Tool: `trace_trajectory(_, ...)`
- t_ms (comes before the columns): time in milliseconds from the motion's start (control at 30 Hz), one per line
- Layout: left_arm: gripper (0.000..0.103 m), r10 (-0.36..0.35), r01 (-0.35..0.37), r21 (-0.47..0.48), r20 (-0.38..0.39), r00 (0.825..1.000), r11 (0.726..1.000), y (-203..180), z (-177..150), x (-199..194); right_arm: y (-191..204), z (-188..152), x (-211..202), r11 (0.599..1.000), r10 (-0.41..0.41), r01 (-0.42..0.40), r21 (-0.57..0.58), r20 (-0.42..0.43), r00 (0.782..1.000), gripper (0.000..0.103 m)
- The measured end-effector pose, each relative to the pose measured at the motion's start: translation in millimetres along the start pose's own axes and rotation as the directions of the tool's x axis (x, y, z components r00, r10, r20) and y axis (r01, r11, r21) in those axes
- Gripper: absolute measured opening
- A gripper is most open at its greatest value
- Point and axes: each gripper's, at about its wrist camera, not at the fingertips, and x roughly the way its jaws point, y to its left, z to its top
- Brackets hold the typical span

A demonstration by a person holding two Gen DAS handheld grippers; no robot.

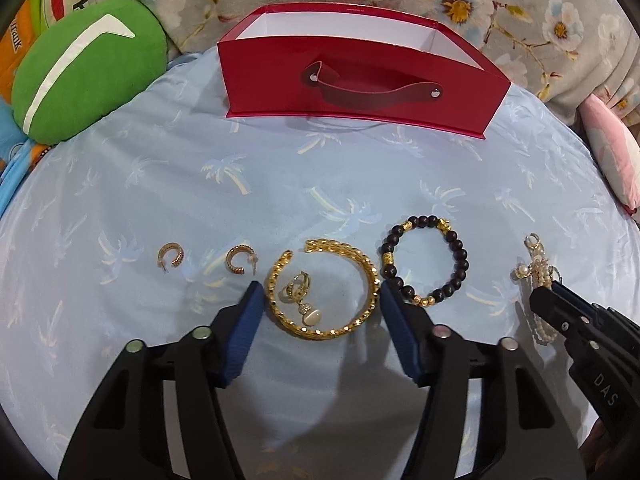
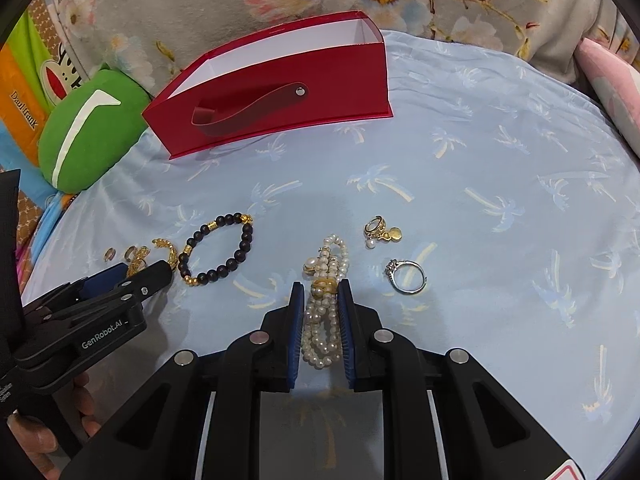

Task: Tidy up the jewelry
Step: 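Grasp the gold twisted bangle with the left tool while the right tool grasps the pearl necklace, then carry the bangle and pearl necklace into the red box and open both tools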

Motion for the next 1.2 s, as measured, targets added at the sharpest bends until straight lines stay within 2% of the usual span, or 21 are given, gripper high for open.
trace_trajectory(167, 0.055, -0.047, 0.047, -0.015, -0.002, 0.999, 0.999, 4.5, -1.2, -5.6, -0.5, 0.5, -3.4, 1.0, 0.007, -0.007, 0.006, 0.011, 1.0, 0.015)
trace_trajectory(467, 0.055, -0.096, 0.099, -0.035, 0.065, 0.993, 0.995, 13.6, -0.5, -49.7, 3.7, 3.5, -19.6, 0.999, 0.034, -0.034, -0.001, 0.042, 0.999, 0.015)
trace_trajectory(767, 0.055, -0.129, 0.138, -0.057, 0.136, 0.982, 0.989, 23.5, 15.1, -93.2, 16.5, 12.8, -48.4, 0.997, 0.078, -0.076, -0.029, 0.093, 0.993, 0.015)
trace_trajectory(933, 0.055, -0.098, 0.107, -0.039, 0.192, 0.976, 0.993, 28.9, 42.3, -106.4, 20.5, 40.7, -62.8, 0.992, 0.118, -0.111, -0.053, 0.139, 0.983, 0.015)
trace_trajectory(1200, 0.055, -0.042, 0.041, 0.009, 0.301, 0.953, 0.999, 36.7, 114.6, -107.8, 23.0, 123.9, -66.5, 0.987, 0.146, -0.125, -0.104, 0.229, 0.962, 0.015)
